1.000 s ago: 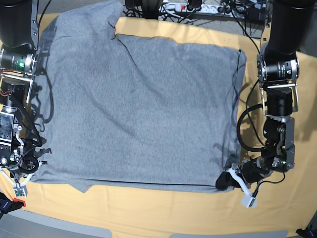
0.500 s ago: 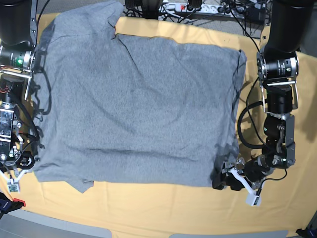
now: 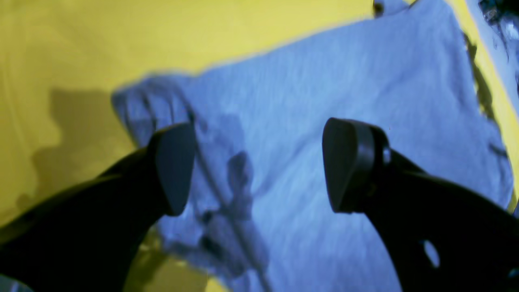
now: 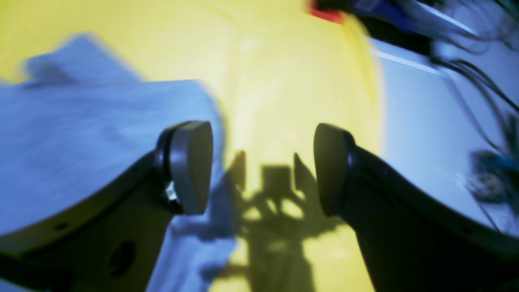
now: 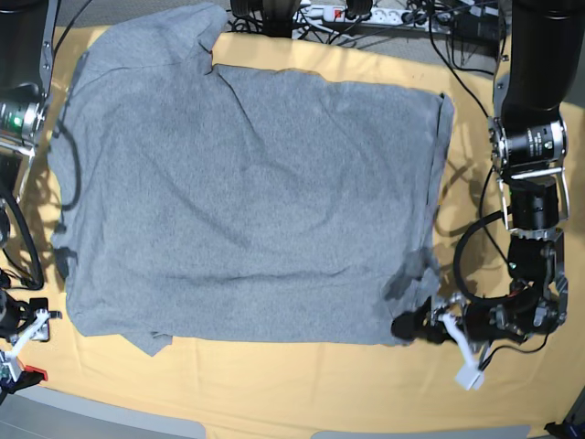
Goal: Layout the t-shirt on the table in an organized manner, then fold the t-shirt properly
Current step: 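Pull both side edges apart with both grippers to straighten the shirt, then release the side edges and move both grippers to the shirt's shoulders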
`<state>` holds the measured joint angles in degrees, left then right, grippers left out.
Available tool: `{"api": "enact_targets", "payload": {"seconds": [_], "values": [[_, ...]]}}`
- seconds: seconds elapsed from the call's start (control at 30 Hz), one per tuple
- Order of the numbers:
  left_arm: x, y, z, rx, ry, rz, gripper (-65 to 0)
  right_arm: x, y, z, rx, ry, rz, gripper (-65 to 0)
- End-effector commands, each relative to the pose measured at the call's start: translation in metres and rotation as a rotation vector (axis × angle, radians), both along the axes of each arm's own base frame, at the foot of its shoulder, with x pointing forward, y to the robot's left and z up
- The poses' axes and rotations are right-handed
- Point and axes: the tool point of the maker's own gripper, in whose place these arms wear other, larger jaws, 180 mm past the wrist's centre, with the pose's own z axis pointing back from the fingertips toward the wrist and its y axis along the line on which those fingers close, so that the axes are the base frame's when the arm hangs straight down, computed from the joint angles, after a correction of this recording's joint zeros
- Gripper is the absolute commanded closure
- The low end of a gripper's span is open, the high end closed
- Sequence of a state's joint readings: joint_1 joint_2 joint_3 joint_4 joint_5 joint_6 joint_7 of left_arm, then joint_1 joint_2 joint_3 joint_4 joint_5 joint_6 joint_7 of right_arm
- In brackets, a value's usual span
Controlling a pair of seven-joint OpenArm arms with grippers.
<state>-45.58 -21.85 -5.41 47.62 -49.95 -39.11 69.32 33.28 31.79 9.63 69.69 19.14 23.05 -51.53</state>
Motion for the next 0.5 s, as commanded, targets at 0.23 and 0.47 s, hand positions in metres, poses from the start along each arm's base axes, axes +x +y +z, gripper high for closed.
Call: {"api": "enact_targets", "payload": {"seconds": [0.23, 0.47], "values": [[-0.027, 0.009, 0.011, -0.104, 0.015, -0.054, -49.1, -0.062, 0.027, 0.022, 0.148, -0.105, 0.176, -40.2], [-0.063, 0.019, 0.007, -0.134, 0.026, -0.100, -49.1, -0.138, 0.034, 0.006, 0.222, -0.056, 0.217, -40.2]]}}
